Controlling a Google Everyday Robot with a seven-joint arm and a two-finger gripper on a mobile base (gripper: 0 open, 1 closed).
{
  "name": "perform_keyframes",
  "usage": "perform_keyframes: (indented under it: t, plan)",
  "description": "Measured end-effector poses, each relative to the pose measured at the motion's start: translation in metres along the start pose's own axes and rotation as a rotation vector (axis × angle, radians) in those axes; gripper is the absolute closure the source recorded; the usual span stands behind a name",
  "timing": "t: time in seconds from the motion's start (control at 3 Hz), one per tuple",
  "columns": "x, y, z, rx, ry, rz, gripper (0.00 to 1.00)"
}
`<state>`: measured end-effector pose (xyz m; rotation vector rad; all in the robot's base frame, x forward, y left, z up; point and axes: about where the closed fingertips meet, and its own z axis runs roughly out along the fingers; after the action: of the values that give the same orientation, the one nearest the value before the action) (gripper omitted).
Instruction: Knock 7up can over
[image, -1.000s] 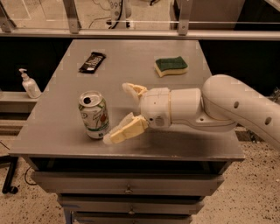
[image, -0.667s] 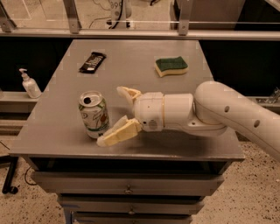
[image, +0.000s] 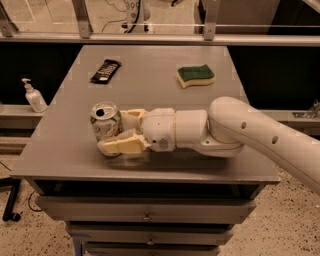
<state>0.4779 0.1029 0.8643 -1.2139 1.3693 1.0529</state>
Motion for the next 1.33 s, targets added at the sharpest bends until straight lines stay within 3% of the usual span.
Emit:
perform_keyframes:
  t: [0.33,0.67,1.0,1.33]
  plan:
    - [0.001,-0.001,0.003,-0.002,-0.009,0.011,0.64]
    - [-0.005,-0.006,-0.015,0.021,0.029,0.007,0.87]
    - [-0.029,-0.015,-0.051,0.038,0.146,-0.028,1.00]
    - [-0.069,-0.030,-0.095,0.055,0.335,-0.076,1.00]
